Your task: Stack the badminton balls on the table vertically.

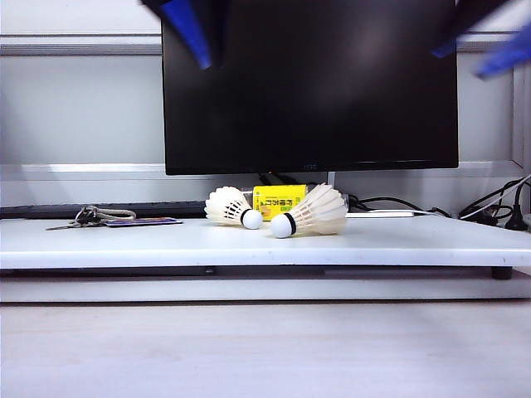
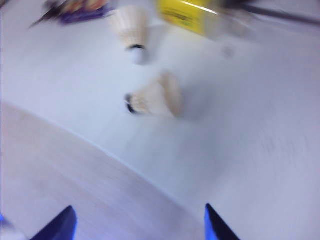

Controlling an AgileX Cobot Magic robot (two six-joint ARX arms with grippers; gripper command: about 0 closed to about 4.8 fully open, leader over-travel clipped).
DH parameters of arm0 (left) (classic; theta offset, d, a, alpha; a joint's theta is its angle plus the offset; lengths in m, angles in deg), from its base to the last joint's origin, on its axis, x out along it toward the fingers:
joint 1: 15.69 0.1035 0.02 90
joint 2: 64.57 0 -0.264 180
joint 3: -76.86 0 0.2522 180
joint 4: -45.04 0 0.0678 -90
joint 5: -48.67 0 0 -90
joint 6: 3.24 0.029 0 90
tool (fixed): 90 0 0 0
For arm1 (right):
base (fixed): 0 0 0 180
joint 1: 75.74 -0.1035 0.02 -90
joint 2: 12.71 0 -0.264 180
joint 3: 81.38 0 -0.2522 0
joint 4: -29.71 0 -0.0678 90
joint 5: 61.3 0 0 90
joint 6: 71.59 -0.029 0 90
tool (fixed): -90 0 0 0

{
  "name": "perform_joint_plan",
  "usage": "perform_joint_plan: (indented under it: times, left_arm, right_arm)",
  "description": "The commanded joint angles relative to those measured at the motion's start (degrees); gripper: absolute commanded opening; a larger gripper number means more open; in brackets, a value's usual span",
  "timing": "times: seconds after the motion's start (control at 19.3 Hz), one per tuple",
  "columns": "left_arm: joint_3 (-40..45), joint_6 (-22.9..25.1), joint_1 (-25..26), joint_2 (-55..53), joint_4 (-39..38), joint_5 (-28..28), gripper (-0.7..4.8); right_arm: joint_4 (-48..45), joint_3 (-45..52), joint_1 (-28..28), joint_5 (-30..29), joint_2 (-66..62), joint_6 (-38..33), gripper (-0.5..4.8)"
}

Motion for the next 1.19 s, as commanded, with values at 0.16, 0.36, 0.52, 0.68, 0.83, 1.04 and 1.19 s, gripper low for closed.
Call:
perform_joint_plan:
  times: [0.16,0.36,0.52,0.68,0.83,1.04,1.19]
  left_arm:
    - [19.47,0.61,2.91,10.82,8.02,-3.87,0.96]
    - [31.85,0.46,9.64,21.4,16.79,-19.47,0.96]
    - [38.01,1.44,11.32,26.23,20.37,-26.99,0.96]
    - [44.17,5.27,11.32,28.04,23.3,-33.73,0.96]
    - [46.29,2.47,11.76,28.13,26.25,-37.38,0.96]
    - [48.02,-1.4,11.74,29.07,29.57,-38.66,0.96]
    - [51.19,-4.07,11.76,31.71,33.09,-38.47,0.96]
  right_arm:
    - [10.58,-16.52,-0.63,-6.95,-14.93,14.88,3.25]
    - [15.3,-18.47,-6.25,-6.78,-21.73,26.21,3.24]
    - [16.2,-18.47,-14.34,3.19,-24.76,40.39,3.09]
    - [11.72,-18.47,-23.3,20.5,-26.86,52.83,2.91]
    - [10.99,-22.38,-25.05,25.31,-32.63,53.24,2.87]
    - [14.47,-29.53,-24.9,25.22,-40.22,53.99,2.86]
    - [14.99,-33.88,-24.68,23.19,-44.0,54.77,2.35]
